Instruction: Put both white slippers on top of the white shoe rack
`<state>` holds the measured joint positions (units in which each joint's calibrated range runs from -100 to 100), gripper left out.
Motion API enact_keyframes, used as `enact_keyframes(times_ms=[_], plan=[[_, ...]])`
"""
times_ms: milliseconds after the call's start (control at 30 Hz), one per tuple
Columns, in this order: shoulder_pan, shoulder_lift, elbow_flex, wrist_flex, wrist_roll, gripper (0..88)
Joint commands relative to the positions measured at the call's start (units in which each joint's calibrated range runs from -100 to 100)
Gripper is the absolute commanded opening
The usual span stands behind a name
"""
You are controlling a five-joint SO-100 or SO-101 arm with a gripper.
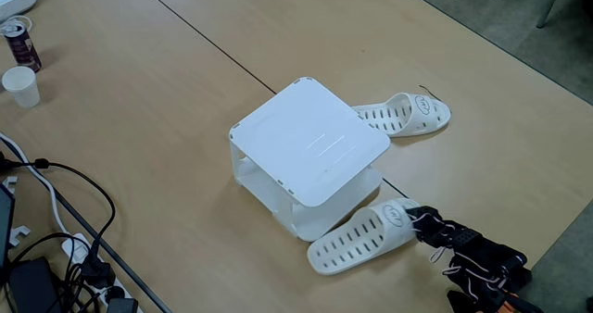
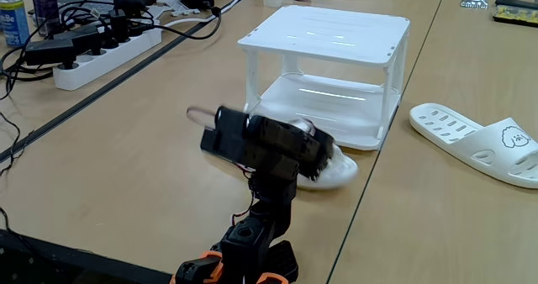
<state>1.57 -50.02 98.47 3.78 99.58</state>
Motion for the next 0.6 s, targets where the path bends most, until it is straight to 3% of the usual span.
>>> enact_keyframes(times_ms=[0,433,567], plan=[[-7.8,-6.2,0.4,0.0,0.4,0.8],[-34.9,-8.1,-2.5,-0.1,0.4,0.8],[-35.5,-8.2,-3.1,-0.3,0.4,0.8]])
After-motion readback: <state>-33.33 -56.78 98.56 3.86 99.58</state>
